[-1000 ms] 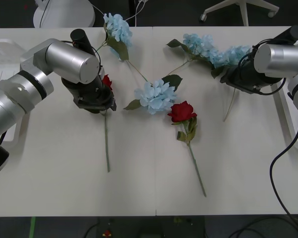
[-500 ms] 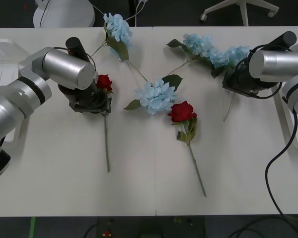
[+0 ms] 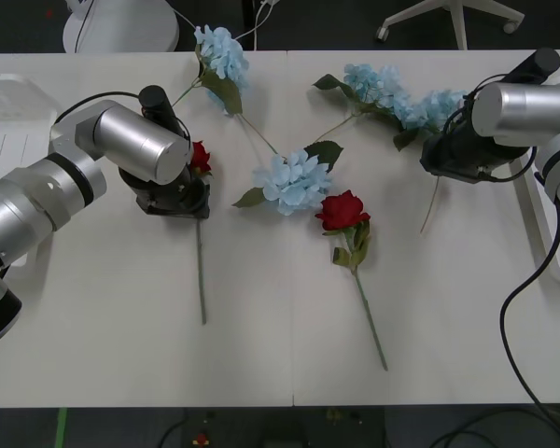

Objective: Put the red flowers into the right box and the blue flowers into the left box

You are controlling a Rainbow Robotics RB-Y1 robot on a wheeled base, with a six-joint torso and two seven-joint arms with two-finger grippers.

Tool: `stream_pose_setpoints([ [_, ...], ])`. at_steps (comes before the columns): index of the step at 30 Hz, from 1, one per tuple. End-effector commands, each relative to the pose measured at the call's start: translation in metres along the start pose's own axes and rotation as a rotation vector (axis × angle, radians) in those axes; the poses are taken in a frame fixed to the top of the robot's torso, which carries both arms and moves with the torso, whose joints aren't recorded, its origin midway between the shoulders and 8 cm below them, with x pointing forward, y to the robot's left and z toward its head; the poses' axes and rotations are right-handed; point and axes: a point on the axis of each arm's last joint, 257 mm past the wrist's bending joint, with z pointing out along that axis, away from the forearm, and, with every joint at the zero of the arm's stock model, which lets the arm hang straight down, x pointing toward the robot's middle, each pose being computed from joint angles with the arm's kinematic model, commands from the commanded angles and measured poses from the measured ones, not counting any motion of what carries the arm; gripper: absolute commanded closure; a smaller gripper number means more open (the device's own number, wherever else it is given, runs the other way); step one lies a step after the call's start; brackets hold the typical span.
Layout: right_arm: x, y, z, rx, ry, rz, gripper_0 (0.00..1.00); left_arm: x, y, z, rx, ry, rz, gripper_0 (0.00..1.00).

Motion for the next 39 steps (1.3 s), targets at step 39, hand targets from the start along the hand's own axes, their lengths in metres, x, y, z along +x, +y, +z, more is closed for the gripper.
stream_pose_setpoints([
  [39, 0.014, 0.286, -0.26, -1.03, -0.407, -0.581, 1.0, -0.097, 0.02, -0.12, 0.275, -0.211, 0.136, 1.0],
])
